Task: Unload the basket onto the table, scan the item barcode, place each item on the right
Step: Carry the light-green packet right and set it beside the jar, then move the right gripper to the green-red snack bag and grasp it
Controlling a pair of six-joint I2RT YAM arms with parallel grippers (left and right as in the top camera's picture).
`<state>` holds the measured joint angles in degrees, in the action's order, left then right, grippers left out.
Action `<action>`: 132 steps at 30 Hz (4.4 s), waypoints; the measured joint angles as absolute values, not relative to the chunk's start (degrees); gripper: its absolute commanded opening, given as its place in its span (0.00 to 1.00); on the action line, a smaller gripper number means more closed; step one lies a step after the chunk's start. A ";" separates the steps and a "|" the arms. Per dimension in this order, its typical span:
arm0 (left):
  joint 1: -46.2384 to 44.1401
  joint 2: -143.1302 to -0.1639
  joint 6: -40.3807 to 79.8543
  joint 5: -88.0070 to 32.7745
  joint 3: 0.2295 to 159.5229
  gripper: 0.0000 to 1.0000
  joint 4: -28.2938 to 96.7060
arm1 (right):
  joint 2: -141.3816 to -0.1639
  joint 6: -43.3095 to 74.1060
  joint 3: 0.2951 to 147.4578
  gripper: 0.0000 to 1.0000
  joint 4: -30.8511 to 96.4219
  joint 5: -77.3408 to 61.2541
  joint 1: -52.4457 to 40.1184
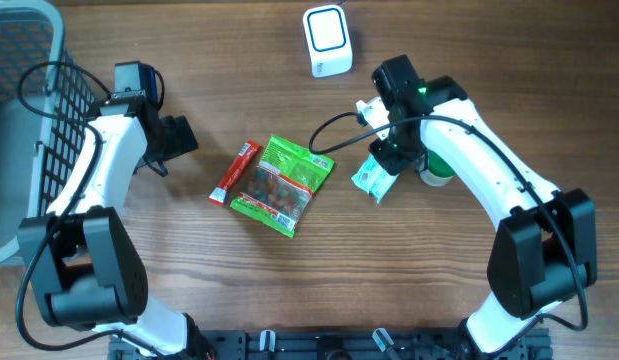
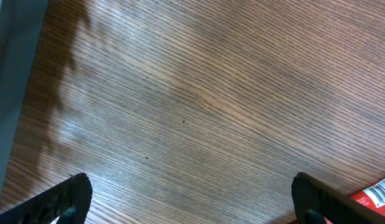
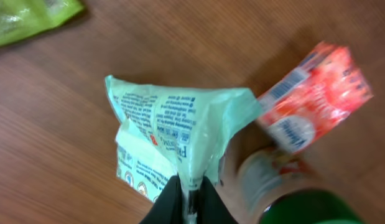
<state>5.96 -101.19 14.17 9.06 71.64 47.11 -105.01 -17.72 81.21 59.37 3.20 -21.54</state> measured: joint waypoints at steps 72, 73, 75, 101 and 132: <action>5.96 -101.19 14.17 9.08 71.64 1.00 47.11 | -105.58 15.29 62.46 0.23 24.16 8.82 -20.12; 5.96 -101.19 14.17 9.10 71.64 1.00 47.09 | -105.54 14.31 62.85 0.31 24.49 8.32 -19.94; 5.96 -101.19 14.17 9.10 71.64 1.00 47.11 | -105.10 11.99 64.10 0.44 24.97 4.78 -19.94; 5.96 -101.19 14.17 9.08 71.64 1.00 47.11 | -114.59 -11.49 69.58 0.64 13.80 -17.91 -29.85; 5.96 -101.19 14.17 9.08 71.64 1.00 47.13 | -105.60 -9.02 69.73 0.57 29.71 -15.88 -21.04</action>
